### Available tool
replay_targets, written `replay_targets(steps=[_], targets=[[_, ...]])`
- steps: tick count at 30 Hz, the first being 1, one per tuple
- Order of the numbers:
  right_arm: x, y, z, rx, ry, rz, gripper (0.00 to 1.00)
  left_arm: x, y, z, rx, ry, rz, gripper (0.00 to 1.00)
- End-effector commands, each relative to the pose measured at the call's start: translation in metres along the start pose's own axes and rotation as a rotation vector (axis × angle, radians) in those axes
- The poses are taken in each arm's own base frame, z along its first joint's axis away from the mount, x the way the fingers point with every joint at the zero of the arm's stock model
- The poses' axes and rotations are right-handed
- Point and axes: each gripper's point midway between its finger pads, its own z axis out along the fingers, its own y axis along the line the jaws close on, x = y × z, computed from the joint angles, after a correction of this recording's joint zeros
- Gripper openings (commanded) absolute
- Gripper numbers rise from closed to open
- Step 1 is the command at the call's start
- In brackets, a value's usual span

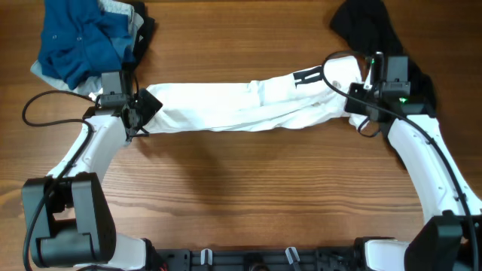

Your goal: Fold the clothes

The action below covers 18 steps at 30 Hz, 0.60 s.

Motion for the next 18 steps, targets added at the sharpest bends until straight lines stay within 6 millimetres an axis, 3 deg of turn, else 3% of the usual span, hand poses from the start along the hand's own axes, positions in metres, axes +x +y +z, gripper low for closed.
replay_targets(steps=[1, 3, 4, 7, 9, 12, 18], targets=[[-0.002, 0.001, 0.023, 0.022, 0.015, -0.040, 0.04, -0.002, 0.000, 0.001, -0.012, -0.005, 0.014, 1.00], [0.003, 0.001, 0.034, 0.027, 0.038, -0.044, 0.04, -0.001, 0.001, 0.001, -0.016, -0.002, 0.016, 1.00], [0.007, 0.000, 0.040, 0.031, 0.054, -0.047, 0.14, -0.001, 0.001, 0.001, -0.018, 0.000, 0.016, 1.00], [0.018, -0.001, 0.054, 0.040, 0.101, -0.048, 0.75, 0.000, 0.002, 0.001, -0.021, 0.004, 0.016, 1.00], [0.020, -0.001, 0.056, 0.041, 0.110, -0.049, 0.90, 0.000, 0.002, 0.001, -0.021, 0.003, 0.016, 1.00], [0.008, 0.001, 0.046, 0.031, 0.083, -0.016, 0.98, 0.000, 0.002, 0.001, -0.020, 0.003, 0.017, 1.00], [-0.040, 0.024, 0.005, -0.092, -0.011, -0.061, 0.99, 0.000, 0.001, 0.001, -0.019, 0.003, 0.065, 1.00]])
